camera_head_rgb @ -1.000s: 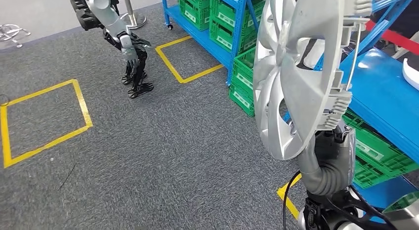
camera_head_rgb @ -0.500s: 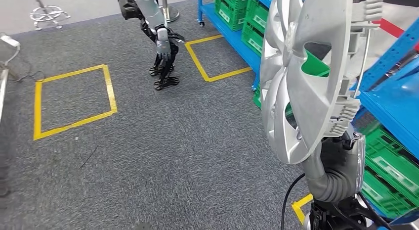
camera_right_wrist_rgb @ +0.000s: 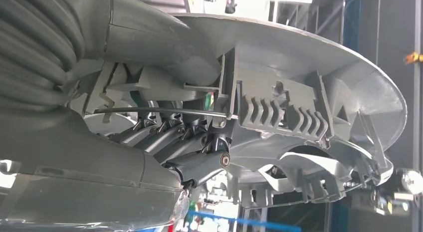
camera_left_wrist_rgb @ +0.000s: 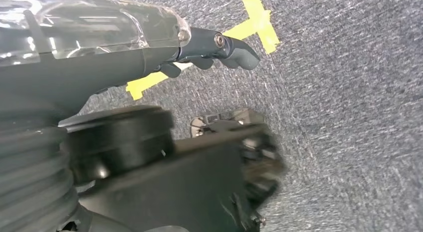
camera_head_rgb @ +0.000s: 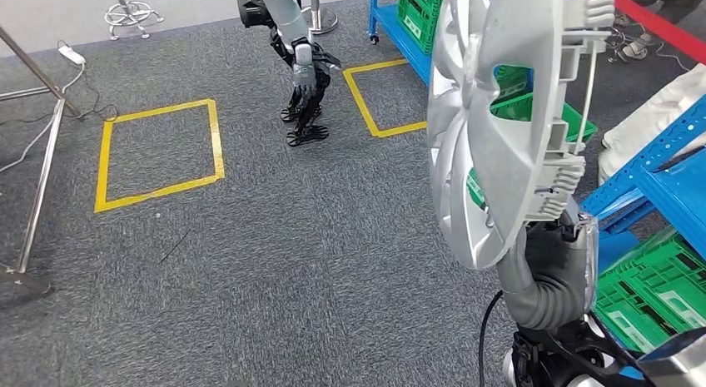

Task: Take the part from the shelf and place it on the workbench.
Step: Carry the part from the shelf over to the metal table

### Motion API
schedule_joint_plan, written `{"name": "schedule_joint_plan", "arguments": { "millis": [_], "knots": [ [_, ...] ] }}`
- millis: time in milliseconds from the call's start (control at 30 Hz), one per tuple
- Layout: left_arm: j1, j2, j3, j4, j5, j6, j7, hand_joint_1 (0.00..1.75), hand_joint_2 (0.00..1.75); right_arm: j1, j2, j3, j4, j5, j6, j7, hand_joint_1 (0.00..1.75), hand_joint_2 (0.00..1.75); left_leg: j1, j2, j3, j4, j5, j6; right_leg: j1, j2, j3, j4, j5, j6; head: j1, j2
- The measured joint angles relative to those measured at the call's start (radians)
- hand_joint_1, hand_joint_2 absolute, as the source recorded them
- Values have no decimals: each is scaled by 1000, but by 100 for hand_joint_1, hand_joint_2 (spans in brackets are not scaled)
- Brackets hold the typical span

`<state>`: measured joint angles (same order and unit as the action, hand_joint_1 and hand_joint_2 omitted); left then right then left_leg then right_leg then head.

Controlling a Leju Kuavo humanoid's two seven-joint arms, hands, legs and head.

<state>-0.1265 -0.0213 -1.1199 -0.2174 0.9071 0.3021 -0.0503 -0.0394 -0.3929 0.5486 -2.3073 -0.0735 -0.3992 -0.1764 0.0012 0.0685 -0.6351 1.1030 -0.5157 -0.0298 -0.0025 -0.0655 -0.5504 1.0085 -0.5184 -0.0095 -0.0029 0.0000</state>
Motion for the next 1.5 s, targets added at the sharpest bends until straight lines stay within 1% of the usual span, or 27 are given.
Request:
{"name": "schedule_joint_plan", "arguments": {
  "millis": [67, 133, 167, 233, 300, 367, 433, 500, 533, 600, 633, 700, 767, 800, 867, 900, 967, 1033, 1100, 1167, 1200, 1233, 1300, 1367, 1400, 1433, 1500],
  "knots": [
    [-1, 0, 0, 0, 0, 0, 0, 0, 175, 0, 0, 0, 0, 0, 1, 1, 175, 175, -9, 39, 31, -67, 15, 12, 6, -17, 4, 3, -6, 9, -2, 0],
    [-1, 1, 0, 0, 0, 0, 0, 0, 175, -1, 0, 0, 0, 0, 1, 1, 175, 175, -13, 19, 29, -71, 17, 24, 7, -42, 8, 2, -10, 16, 1, 0],
    [-1, 1, 0, 0, 0, 0, 0, 0, 175, -1, 0, 0, 0, 0, 1, 1, 175, 175, -11, 3, 29, -73, 20, 30, 5, -40, 9, 6, -17, 20, 2, 0],
    [-2, 1, 0, 0, 0, 0, 0, 0, 175, -1, -1, 0, 0, 0, 1, 2, 175, 175, -7, -28, 29, -78, 26, 42, -2, -2, -7, 58, -58, 29, 7, 0],
    [-3, 1, 0, 0, 0, 0, 0, 0, 175, 0, -1, 0, 0, 0, 1, 2, 175, 175, -5, -58, 29, -78, 29, 49, -6, 46, -58, 181, -123, 33, 18, 0],
    [-2, 0, 0, 0, 0, 0, 0, 0, 175, 1, -1, 0, 0, 0, 2, 2, 175, 175, -6, -89, 30, -78, 31, 51, -6, 60, -102, 277, -151, 33, 28, 0],
    [-1, 0, 0, 0, 0, 0, 0, 0, 175, 0, -1, 0, 0, 0, 2, 2, 175, 175, -6, -118, 33, -77, 31, 51, -6, 66, -89, 239, -105, 29, 36, 0],
    [-1, 0, 0, 0, 0, 0, 0, 0, 175, 0, -1, 0, 0, 0, 2, 2, 175, 175, -7, -143, 36, -76, 32, 48, -8, 98, -35, 109, -32, 22, 42, 0],
    [-1, 0, 0, 0, 0, 0, 0, 0, 175, -1, -1, 0, 0, 0, 2, 2, 175, 175, -7, -153, 34, -75, 33, 45, -9, 114, -12, 55, -12, 19, 44, 0],
    [-1, 0, 0, 0, 0, 0, 0, 0, 175, -2, -1, 0, 0, 0, 2, 2, 175, 175, -5, -167, 25, -73, 38, 34, -8, 130, 3, 14, -7, 14, 44, 0],
    [0, 0, 0, 0, 0, 0, 1, 0, 175, -3, -1, 0, 0, 0, 2, 2, 175, 175, -3, -174, 21, -74, 41, 28, -7, 123, 4, 8, -6, 11, 44, 0],
    [2, 0, 0, 0, 0, 0, 1, 0, 175, -5, -1, 0, 0, 0, 2, 2, 175, 175, -5, -140, 12, -63, 30, 19, -7, 104, 6, 0, 0, 0, 39, 0],
    [2, 0, 0, 0, 0, 0, 2, 0, 175, -7, 0, 0, 0, 0, 1, 3, 175, 175, -7, -79, -23, 11, -20, 10, -6, 80, 9, -8, 6, -11, 29, 0],
    [1, 0, 0, 0, 0, 0, 2, 0, 175, -7, 0, 0, 0, 1, 1, 3, 175, 175, -5, -62, -51, 72, -52, 7, -4, 68, 9, -9, 6, -13, 23, 0],
    [0, 0, 0, 0, 0, 0, 3, 0, 175, -6, 0, 0, 0, 1, 1, 3, 175, 175, 0, -61, -98, 175, -92, 3, -3, 43, 9, -8, 5, -14, 17, 0],
    [1, 0, 0, 0, 0, 0, 4, 0, 175, -6, 0, 0, 0, 1, 1, 3, 175, 175, 1, -62, -101, 185, -87, 2, -2, 30, 9, -8, 5, -14, 14, 0],
    [1, 0, 0, 0, 0, 0, 4, 0, 175, -6, 0, 0, 0, 1, 2, 4, 175, 175, 0, -46, -51, 101, -32, 4, -2, 7, 10, -6, 1, -10, 6, 0],
    [0, 0, 0, 0, 0, 0, 4, 0, 175, -6, 0, 1, 0, 1, 3, 5, 175, 175, -8, 10, 17, -23, 12, 11, 2, -11, 12, -2, -4, -3, -2, 0],
    [-2, 0, 0, 0, 0, 0, 4, 0, 175, -6, 0, 1, 0, 2, 4, 5, 175, 175, -18, 37, 41, -74, 18, 20, 6, -32, 14, 0, -9, 7, -2, 0],
    [-2, -1, 0, 0, 0, 0, 5, 0, 175, -6, 0, 0, 0, 2, 4, 5, 175, 175, -19, 9, 39, -80, 23, 32, 4, -56, 18, -1, -14, 15, 0, 0],
    [-1, -1, 0, 0, 0, 0, 5, 0, 175, -6, 0, 0, 0, 2, 4, 5, 175, 175, -18, -6, 39, -83, 27, 37, 2, -47, 18, 6, -23, 20, 0, 0],
    [-1, 0, 0, 0, 0, 0, 5, 0, 175, -7, 0, 0, 0, 2, 4, 5, 175, 175, -15, -22, 40, -86, 30, 43, -1, -25, 12, 27, -41, 25, 1, 0],
    [-3, -2, 0, 0, 0, 0, 5, 0, 175, -5, -1, 0, 0, 2, 4, 6, 175, 175, -12, -53, 41, -88, 34, 51, -6, 37, -30, 132, -101, 32, 10, 0],
    [-3, -3, 0, 0, 0, 0, 5, 0, 175, -3, -1, 0, 0, 2, 4, 6, 175, 175, -13, -86, 42, -87, 36, 54, -6, 59, -89, 257, -148, 34, 21, 0],
    [-2, -3, 0, 0, 0, 0, 5, 0, 175, -3, -1, 0, 0, 2, 4, 6, 175, 175, -13, -102, 43, -87, 36, 55, -6, 62, -104, 282, -145, 32, 25, 0],
    [-1, -2, 0, 0, 0, 0, 5, 0, 175, -2, -1, 0, 0, 2, 4, 6, 175, 175, -13, -118, 44, -87, 36, 55, -6, 64, -102, 269, -122, 29, 28, 0],
    [0, -2, 0, 0, -1, 0, 5, 0, 175, -2, -1, 0, 0, 2, 4, 6, 175, 175, -13, -144, 48, -87, 37, 54, -6, 89, -59, 152, -41, 21, 35, 0]
  ]
}}
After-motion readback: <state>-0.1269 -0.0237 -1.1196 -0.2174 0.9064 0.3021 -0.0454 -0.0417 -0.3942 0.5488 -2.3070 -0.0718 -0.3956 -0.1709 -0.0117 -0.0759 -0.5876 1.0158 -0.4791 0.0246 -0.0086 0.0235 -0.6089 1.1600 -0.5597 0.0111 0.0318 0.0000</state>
